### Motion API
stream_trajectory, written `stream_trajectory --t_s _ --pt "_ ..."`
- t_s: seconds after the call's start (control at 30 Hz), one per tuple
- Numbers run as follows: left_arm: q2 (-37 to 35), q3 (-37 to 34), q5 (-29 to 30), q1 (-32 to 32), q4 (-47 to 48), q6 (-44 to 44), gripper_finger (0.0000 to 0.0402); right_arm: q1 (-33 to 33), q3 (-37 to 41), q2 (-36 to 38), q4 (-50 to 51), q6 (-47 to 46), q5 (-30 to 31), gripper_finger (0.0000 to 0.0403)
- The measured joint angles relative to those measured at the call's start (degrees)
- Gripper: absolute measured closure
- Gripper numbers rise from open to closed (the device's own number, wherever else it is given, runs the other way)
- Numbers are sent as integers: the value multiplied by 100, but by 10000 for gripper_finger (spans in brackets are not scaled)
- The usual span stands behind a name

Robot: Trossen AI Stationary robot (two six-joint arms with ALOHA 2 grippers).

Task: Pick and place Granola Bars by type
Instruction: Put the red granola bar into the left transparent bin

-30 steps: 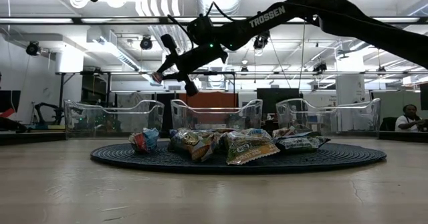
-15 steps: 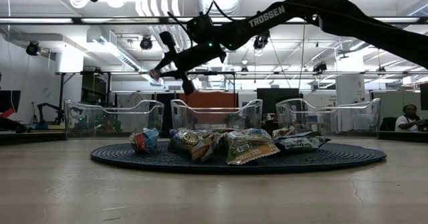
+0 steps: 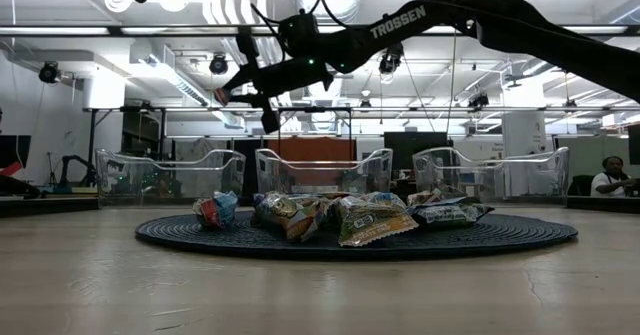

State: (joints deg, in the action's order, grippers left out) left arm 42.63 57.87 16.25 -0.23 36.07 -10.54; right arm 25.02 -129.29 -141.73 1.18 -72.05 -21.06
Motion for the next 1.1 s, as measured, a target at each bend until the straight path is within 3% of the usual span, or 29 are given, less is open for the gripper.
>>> stream_trajectory --t_s 1.1 --pt "0 0 -2 -2 0 -150 401 205 269 2 424 -302 204 349"
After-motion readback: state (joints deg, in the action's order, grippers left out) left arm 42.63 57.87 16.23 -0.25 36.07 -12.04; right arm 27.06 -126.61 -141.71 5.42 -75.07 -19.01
